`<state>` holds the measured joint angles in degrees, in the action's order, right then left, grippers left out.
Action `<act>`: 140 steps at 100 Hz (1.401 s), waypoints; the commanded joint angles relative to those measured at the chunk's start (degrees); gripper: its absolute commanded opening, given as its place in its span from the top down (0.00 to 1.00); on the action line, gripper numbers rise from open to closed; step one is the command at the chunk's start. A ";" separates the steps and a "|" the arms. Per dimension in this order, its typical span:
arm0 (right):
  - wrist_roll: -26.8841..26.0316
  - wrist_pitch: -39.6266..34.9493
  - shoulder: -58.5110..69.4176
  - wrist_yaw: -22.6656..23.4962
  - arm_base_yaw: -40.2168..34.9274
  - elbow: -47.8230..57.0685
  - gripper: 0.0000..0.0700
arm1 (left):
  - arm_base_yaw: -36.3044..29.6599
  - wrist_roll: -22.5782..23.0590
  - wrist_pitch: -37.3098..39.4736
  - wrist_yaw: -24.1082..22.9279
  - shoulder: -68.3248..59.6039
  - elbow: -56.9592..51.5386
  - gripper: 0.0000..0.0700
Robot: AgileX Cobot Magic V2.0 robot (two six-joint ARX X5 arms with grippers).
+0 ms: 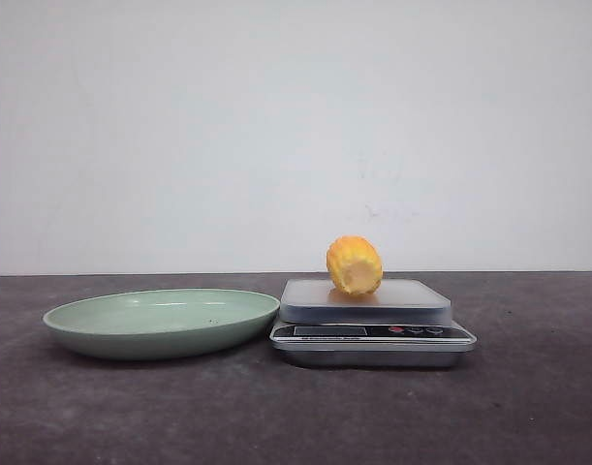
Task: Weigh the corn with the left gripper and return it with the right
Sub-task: 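Raise the left gripper away from the corn on the scale, then move the right gripper down over the corn on the scale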
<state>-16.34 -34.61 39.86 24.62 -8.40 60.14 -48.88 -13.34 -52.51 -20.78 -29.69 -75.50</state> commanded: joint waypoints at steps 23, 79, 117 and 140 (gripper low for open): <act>2.43 2.86 15.34 -13.94 -17.16 6.86 0.15 | -0.42 -5.38 1.05 -0.15 3.34 11.61 0.42; 1.25 3.78 49.55 -30.77 -28.48 17.44 0.13 | -0.42 -8.52 1.38 -0.22 3.58 14.93 0.42; -3.50 5.14 59.95 -30.67 -27.10 17.44 0.09 | -0.42 -8.59 0.98 -0.22 3.58 14.93 0.42; -6.23 4.92 62.29 -29.64 -25.46 17.44 0.09 | -0.42 -8.35 0.66 -0.24 3.58 14.93 0.42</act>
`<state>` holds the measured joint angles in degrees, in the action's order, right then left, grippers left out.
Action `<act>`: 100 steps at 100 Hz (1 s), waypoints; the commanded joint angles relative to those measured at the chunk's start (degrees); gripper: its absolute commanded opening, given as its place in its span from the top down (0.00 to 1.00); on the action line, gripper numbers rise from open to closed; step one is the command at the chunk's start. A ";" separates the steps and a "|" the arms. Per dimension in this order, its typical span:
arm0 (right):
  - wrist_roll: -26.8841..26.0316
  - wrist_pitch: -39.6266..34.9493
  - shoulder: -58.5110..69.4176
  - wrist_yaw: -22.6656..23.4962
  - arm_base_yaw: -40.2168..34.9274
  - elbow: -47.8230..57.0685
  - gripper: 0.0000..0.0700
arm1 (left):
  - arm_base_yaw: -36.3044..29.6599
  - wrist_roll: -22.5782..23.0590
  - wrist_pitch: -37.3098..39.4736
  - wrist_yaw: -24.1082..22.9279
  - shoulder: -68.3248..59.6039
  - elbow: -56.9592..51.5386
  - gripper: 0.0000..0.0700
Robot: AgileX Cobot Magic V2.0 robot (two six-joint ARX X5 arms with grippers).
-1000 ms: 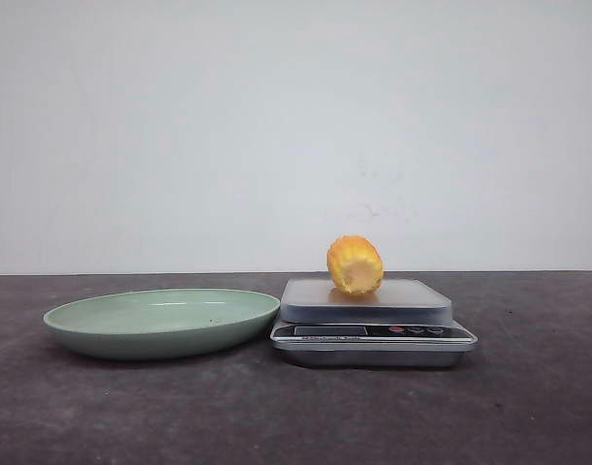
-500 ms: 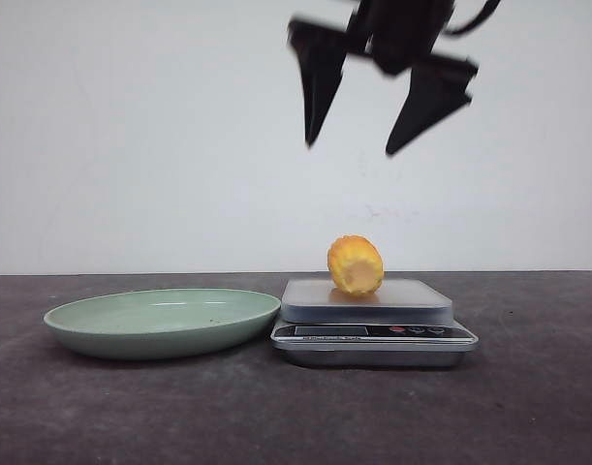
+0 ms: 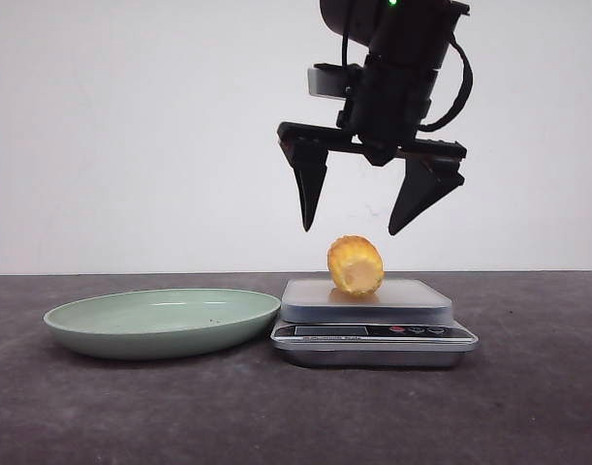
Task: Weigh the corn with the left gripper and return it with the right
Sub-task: 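Move the right gripper down over the corn on the scale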
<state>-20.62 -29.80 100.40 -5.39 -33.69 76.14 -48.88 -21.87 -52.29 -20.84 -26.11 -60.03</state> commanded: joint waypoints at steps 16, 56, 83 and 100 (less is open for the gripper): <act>-3.02 -0.61 2.25 1.01 -0.17 1.44 0.09 | -0.42 0.22 0.44 -0.37 0.00 -0.55 0.42; -5.05 -1.90 3.37 2.78 -0.63 1.44 0.18 | -0.42 0.59 -0.55 -0.48 0.02 -0.55 0.42; -5.49 -1.55 3.69 2.58 -0.72 1.44 0.24 | -0.42 0.76 -0.57 -0.63 0.04 -0.55 0.42; -6.08 -1.97 4.07 2.56 -0.72 1.44 0.24 | -0.42 1.49 -0.61 -1.36 0.04 -0.55 0.42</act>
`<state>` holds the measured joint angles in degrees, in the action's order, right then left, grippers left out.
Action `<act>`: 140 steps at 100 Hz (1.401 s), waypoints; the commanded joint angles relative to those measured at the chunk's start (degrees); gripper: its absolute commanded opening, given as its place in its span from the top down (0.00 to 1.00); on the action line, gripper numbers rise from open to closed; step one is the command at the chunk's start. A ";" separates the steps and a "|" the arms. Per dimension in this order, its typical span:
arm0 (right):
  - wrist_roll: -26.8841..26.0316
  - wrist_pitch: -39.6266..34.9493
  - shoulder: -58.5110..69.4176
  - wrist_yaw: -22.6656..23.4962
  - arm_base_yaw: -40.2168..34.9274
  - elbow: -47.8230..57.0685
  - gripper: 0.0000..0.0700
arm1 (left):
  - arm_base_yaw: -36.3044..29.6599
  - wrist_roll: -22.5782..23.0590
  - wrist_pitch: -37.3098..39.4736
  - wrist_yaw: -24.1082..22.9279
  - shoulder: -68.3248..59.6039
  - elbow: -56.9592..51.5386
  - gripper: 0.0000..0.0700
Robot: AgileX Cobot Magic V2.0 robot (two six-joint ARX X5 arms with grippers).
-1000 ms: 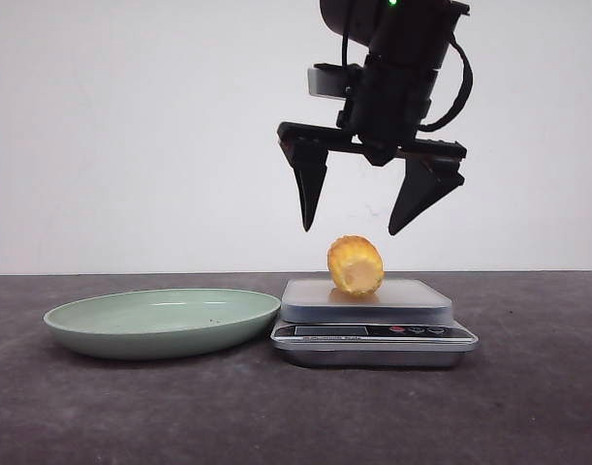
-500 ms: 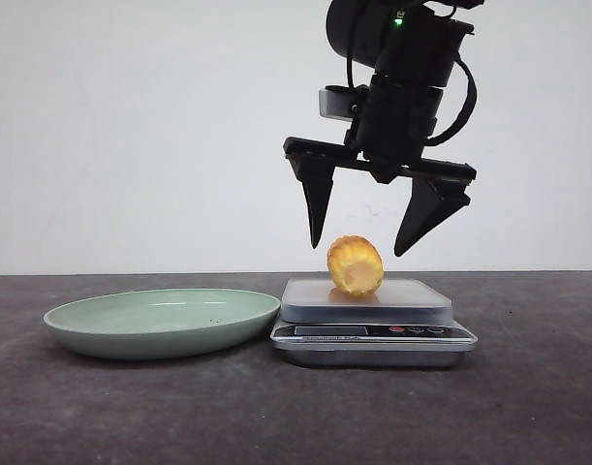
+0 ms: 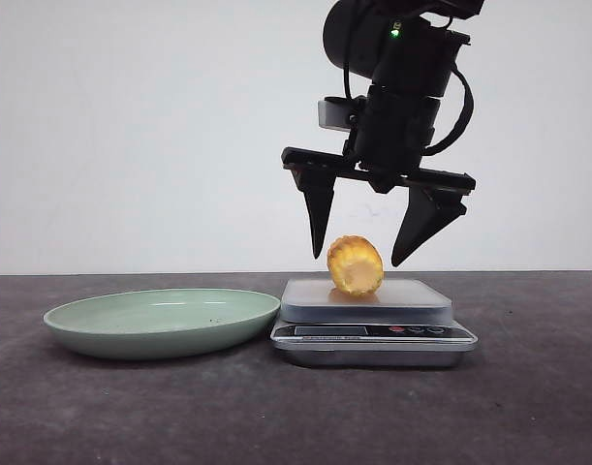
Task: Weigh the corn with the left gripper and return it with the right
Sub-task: 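Move the right gripper down over the corn on the scale, then close the right gripper on the corn cob, then lift the corn with the right gripper and carry it to the plate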
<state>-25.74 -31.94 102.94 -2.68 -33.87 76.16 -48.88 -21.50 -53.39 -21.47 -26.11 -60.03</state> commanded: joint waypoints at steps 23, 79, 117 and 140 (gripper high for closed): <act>-2.08 0.09 1.55 0.33 -0.55 1.42 0.50 | -0.42 1.51 0.44 -0.83 0.04 -0.55 0.42; -2.67 0.63 1.38 -1.36 -1.66 1.42 0.99 | -0.42 1.88 0.20 -1.27 0.48 -0.55 0.42; 1.68 0.55 -6.01 -1.68 -4.04 1.55 0.99 | -0.42 1.97 0.04 -1.27 0.74 -0.55 0.42; 3.32 3.48 -12.41 0.63 -8.26 1.55 0.99 | -0.42 2.08 0.04 -2.05 0.74 -0.55 0.42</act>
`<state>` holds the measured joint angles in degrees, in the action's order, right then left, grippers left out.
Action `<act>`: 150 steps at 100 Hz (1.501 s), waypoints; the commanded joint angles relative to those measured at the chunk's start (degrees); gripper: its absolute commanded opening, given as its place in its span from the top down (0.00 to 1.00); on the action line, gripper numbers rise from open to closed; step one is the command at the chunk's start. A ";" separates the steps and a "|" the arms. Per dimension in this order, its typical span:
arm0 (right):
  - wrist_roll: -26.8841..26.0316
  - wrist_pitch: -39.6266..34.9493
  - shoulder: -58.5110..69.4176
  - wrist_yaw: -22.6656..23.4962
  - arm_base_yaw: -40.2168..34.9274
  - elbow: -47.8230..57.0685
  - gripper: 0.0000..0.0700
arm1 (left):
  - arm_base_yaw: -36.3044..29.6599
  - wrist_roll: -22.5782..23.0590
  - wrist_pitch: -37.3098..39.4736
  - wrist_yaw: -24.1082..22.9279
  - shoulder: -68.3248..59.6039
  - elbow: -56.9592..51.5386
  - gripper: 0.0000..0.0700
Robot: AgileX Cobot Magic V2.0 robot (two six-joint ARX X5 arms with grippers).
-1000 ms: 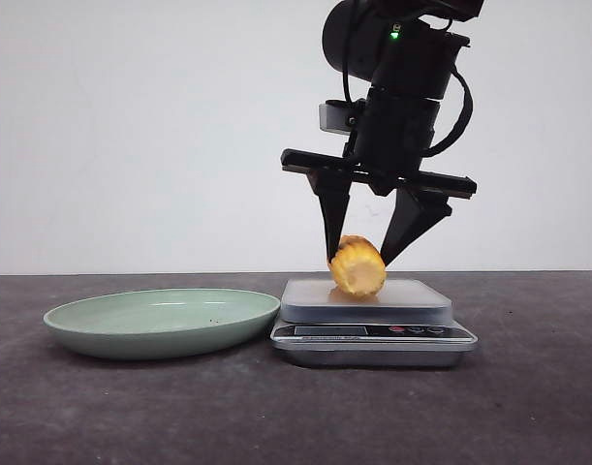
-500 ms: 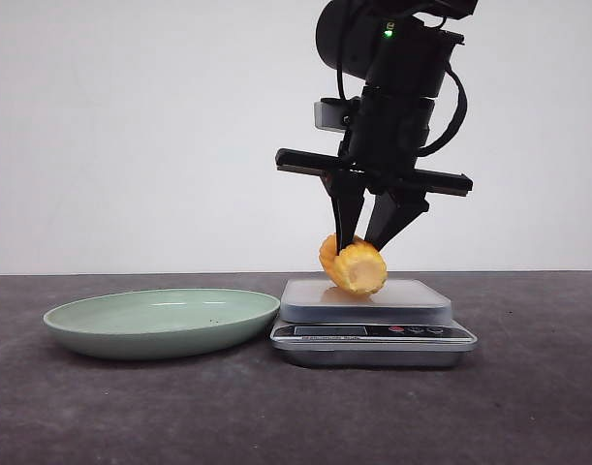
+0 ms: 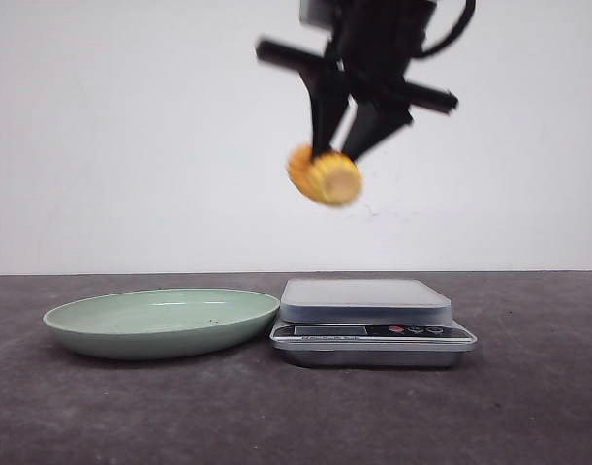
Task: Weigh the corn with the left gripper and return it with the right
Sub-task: 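Lift the corn with the right gripper and carry it to the plate, then lower the corn onto the plate and open the right gripper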
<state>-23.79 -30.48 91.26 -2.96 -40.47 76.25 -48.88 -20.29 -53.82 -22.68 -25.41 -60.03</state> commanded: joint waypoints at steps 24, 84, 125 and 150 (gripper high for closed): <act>-0.04 12.50 -2.27 6.03 -7.39 1.49 0.99 | -0.42 1.18 0.50 -1.88 0.04 -0.55 0.42; -4.90 19.63 15.82 5.55 -8.52 1.57 0.99 | -0.42 -0.44 0.72 -1.95 0.04 -0.55 0.42; -5.84 19.82 23.80 5.73 -7.58 4.46 0.99 | -0.42 -1.70 0.44 -1.90 0.04 -0.55 0.42; -5.81 19.58 24.46 5.92 -7.52 4.46 0.84 | -0.42 -1.88 -0.46 -1.95 0.04 -0.55 0.42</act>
<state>-28.99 -11.60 114.43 3.01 -47.46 79.37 -48.88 -21.93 -54.65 -24.25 -25.36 -60.03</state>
